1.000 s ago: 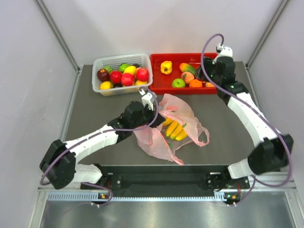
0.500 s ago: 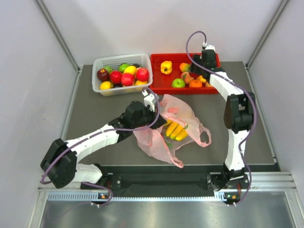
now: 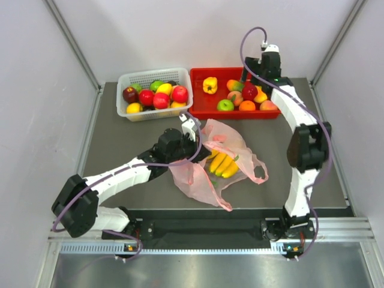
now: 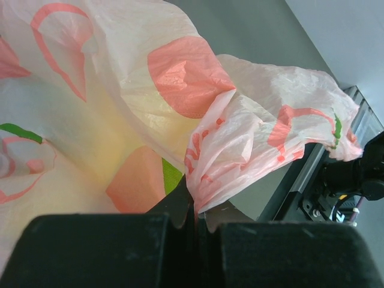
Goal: Untie the knot of the plastic bag and take out the fruit
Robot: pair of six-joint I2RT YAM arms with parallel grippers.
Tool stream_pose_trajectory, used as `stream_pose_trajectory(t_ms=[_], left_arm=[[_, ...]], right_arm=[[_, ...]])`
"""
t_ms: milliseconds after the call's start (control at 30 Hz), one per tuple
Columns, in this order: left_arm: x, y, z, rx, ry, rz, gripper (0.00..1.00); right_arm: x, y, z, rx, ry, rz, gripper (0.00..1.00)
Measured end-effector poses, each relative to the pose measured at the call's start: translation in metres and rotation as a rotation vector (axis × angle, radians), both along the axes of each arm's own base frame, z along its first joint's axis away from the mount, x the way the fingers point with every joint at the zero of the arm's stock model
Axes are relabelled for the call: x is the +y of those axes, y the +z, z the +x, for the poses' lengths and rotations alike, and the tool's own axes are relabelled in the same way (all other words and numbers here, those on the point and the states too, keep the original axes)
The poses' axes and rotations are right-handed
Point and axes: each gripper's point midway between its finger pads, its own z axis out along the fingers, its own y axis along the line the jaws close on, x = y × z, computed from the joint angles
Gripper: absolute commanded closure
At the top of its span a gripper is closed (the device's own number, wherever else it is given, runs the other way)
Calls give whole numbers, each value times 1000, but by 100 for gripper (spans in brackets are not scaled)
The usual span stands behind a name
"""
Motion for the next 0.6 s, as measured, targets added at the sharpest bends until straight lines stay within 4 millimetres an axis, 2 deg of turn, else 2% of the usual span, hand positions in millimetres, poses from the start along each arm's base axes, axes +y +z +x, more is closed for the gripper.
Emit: stream_pose_trajectory(t_ms=[67, 133, 233, 333, 433, 533, 600], left_arm=[[0, -1, 1, -8, 3, -6, 100], [1, -5, 1, -16, 5, -4, 100], [1, -8, 0, -26, -4, 6, 100], [-1, -11, -2, -26, -29, 10, 100], [-4, -17, -7, -12, -68, 17, 100], [-8, -23, -14, 11, -119, 17, 100], [-10, -27, -19, 22, -148, 19, 100]], right_arm=[[-4, 28, -24, -19, 9, -1, 0], [-6, 65, -59, -54, 27, 8, 0], [-7, 120, -130, -143, 64, 37, 0], [2, 157, -206, -239, 127, 82, 0], [27, 161, -277, -272, 249, 134, 0], [52, 141, -337, -242, 398, 180, 0], [63, 117, -366, -181, 475, 200, 0]])
